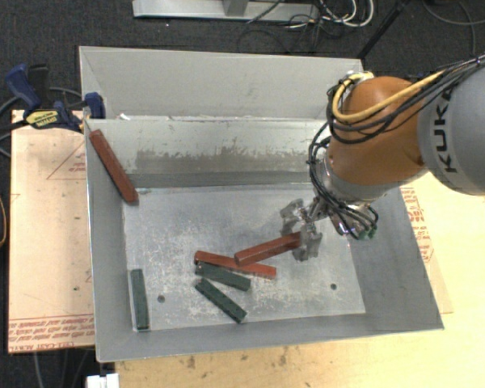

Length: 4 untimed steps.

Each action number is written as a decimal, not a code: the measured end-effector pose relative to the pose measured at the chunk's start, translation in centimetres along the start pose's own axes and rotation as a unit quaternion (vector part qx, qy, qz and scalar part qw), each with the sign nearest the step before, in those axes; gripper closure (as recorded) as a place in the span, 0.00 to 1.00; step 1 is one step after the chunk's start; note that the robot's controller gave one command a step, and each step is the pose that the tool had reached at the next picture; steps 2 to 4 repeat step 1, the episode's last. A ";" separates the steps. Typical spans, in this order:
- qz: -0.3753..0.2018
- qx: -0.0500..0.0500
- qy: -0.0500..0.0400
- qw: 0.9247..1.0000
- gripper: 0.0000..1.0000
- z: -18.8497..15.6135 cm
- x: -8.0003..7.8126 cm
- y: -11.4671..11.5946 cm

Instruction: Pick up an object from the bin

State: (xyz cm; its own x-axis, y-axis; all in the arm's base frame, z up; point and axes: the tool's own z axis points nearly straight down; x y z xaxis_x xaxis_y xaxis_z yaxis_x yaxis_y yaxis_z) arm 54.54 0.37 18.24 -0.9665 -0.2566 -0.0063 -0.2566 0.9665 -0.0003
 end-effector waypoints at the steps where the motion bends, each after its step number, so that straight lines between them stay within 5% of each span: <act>1: 0.006 0.001 -0.003 1.000 1.00 -8.2 -1.7 -1.0; 4: 0.006 0.001 -0.003 1.000 1.00 -8.2 -1.7 -1.0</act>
Offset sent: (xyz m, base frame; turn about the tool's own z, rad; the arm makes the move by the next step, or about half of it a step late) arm 0.0162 -0.0059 0.0773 0.0083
